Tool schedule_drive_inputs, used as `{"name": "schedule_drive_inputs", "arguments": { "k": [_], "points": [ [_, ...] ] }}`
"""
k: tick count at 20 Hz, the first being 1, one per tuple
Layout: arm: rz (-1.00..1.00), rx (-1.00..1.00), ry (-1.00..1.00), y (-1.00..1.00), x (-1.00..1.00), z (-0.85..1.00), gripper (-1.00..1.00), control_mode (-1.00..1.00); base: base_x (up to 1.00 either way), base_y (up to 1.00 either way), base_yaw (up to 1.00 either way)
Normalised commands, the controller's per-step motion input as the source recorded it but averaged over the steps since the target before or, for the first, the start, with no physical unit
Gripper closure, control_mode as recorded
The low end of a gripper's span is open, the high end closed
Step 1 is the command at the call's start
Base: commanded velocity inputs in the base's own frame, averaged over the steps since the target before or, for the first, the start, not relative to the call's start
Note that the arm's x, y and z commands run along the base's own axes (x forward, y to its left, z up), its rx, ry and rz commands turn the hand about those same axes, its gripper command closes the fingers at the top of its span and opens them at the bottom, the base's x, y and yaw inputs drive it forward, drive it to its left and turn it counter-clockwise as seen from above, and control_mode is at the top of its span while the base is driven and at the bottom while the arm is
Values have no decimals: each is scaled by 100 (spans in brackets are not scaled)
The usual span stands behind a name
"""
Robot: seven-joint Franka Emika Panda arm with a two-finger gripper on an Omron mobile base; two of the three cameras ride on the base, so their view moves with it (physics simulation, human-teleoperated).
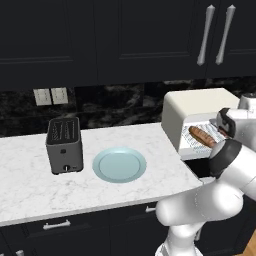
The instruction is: Pick up the kebab skewer and baguette bread, and place them inside the toaster oven. Close the toaster oven door and start by setting the timer.
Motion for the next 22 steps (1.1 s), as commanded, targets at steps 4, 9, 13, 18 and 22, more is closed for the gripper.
{"name": "schedule_drive_inputs", "arguments": {
  "k": [4,9,13,18,22],
  "points": [
    [15,-1,0,2,10,0,100,-100,0,0,0],
    [8,0,4,0,29,15,100,-100,0,0,0],
    [5,0,8,0,21,25,100,-100,0,0,0],
    [4,0,8,1,20,17,100,-100,0,0,0],
    [5,0,5,1,34,0,100,-100,0,0,0]
  ]
}}
